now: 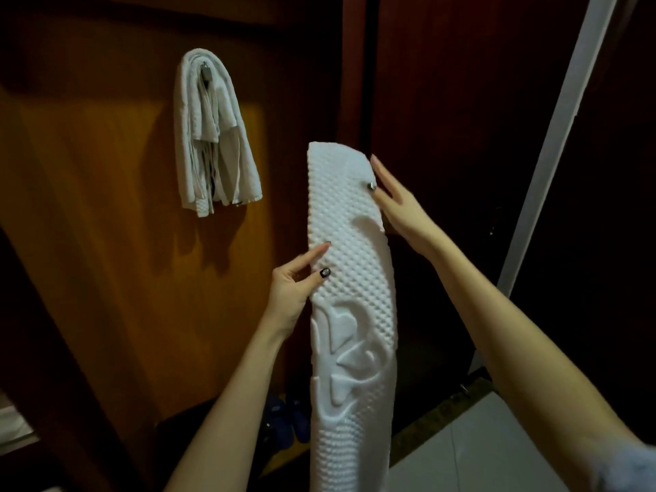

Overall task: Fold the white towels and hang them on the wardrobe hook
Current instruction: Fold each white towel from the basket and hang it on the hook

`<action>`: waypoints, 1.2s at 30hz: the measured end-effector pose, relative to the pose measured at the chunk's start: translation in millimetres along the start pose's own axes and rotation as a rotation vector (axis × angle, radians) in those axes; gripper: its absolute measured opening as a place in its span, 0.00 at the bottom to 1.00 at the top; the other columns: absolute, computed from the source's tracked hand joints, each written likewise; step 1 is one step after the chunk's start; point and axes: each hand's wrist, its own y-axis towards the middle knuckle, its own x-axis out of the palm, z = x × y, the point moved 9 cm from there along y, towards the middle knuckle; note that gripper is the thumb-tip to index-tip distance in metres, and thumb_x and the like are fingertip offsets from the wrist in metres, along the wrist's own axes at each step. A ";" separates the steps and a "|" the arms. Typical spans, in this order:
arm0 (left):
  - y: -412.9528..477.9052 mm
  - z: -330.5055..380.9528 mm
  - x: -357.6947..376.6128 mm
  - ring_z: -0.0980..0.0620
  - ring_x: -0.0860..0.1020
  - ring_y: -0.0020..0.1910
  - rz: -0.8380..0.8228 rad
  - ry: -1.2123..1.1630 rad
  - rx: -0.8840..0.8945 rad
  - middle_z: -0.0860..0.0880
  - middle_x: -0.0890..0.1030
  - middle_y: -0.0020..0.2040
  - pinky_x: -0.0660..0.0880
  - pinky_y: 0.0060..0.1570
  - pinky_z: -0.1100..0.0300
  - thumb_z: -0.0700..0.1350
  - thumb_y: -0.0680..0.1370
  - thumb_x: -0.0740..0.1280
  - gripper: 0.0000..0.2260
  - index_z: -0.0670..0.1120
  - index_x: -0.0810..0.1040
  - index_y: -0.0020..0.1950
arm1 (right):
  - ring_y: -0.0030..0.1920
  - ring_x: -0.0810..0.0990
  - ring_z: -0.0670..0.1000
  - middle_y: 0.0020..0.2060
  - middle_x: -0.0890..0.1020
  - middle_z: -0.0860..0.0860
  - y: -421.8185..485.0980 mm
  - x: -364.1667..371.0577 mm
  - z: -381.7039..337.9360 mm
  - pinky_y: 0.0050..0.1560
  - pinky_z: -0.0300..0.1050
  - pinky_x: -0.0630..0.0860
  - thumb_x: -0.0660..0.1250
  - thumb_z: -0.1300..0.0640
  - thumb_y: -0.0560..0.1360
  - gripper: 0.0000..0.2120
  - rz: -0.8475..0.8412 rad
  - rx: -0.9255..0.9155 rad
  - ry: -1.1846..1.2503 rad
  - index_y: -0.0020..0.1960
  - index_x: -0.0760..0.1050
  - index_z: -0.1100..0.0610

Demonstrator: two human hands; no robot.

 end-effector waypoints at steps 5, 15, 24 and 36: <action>11.3 13.9 0.6 0.56 0.80 0.55 0.004 -0.070 -0.008 0.50 0.83 0.55 0.77 0.49 0.66 0.33 0.75 0.68 0.18 0.50 0.79 0.61 | 0.58 0.77 0.33 0.62 0.75 0.35 -63.2 29.6 44.0 0.50 0.31 0.76 0.64 0.50 0.80 0.22 -0.133 0.130 0.106 0.72 0.65 0.39; 19.7 35.4 -5.2 0.79 0.62 0.63 -0.315 0.417 0.020 0.66 0.66 0.67 0.62 0.58 0.80 0.39 0.78 0.66 0.27 0.59 0.62 0.72 | 0.56 0.82 0.46 0.58 0.81 0.41 -74.5 47.2 21.0 0.49 0.49 0.82 0.74 0.54 0.72 0.28 -0.256 0.158 0.133 0.66 0.71 0.34; 53.0 61.6 -18.2 0.76 0.65 0.63 -0.143 0.402 0.114 0.60 0.64 0.69 0.66 0.59 0.75 0.32 0.78 0.63 0.27 0.47 0.61 0.75 | 0.64 0.75 0.40 0.64 0.74 0.39 -59.5 77.1 -19.7 0.60 0.38 0.76 0.71 0.66 0.73 0.32 -0.259 -0.031 0.095 0.73 0.67 0.48; 1.7 41.5 -32.6 0.56 0.69 0.35 0.439 0.870 0.291 0.50 0.72 0.41 0.70 0.39 0.71 0.37 0.77 0.65 0.20 0.51 0.74 0.68 | 0.62 0.77 0.52 0.61 0.78 0.54 -2.0 59.0 0.9 0.63 0.52 0.76 0.64 0.75 0.71 0.26 0.022 0.031 0.280 0.66 0.75 0.58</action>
